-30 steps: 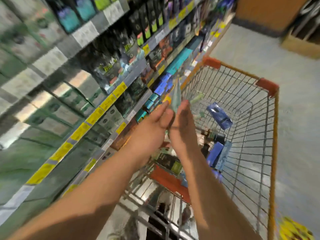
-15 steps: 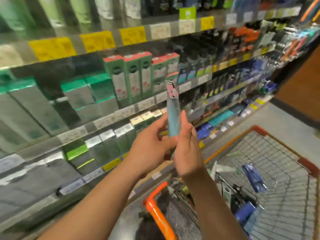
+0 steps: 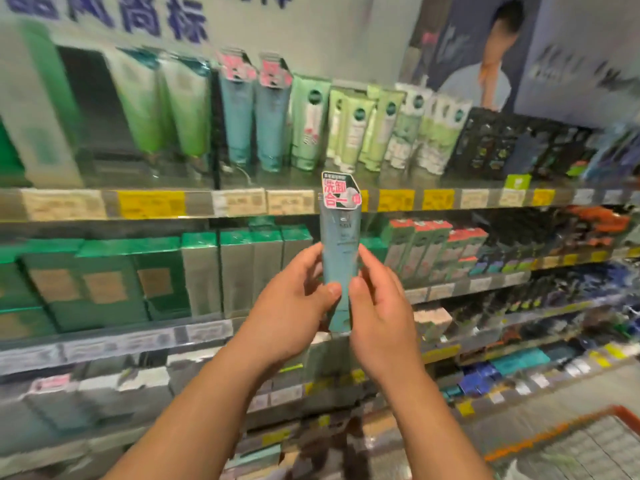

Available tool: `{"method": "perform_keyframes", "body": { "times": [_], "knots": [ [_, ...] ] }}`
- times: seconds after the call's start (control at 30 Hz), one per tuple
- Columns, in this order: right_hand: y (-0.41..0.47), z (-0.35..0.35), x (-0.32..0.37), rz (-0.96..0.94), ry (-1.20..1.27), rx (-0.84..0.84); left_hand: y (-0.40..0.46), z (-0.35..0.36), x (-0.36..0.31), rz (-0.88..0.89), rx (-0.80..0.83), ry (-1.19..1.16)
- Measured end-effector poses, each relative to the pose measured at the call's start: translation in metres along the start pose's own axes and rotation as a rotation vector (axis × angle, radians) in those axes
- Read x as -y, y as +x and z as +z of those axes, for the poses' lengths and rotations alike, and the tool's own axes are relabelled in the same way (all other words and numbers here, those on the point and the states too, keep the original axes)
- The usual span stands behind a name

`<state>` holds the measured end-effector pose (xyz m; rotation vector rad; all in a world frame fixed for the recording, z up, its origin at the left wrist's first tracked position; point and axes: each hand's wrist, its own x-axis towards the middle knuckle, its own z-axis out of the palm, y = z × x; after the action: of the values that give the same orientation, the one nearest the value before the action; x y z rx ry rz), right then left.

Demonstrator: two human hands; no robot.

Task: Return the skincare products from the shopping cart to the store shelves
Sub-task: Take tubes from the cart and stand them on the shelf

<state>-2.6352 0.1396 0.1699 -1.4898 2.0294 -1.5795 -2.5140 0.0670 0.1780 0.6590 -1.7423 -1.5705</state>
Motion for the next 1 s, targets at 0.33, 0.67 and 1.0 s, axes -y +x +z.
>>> {"method": "perform_keyframes", "body": {
  "times": [0.33,0.67,1.0],
  "knots": [
    [0.037,0.048,0.060,-0.105,0.065,0.186,-0.001,-0.068,-0.047,0.042,-0.262,-0.032],
    [0.119,0.081,0.092,-0.142,0.079,0.086,0.041,-0.095,-0.087,0.107,-0.460,0.046],
    [0.199,0.113,0.107,-0.129,-0.124,0.031,0.062,-0.120,-0.094,0.070,-0.588,0.128]
  ]
}}
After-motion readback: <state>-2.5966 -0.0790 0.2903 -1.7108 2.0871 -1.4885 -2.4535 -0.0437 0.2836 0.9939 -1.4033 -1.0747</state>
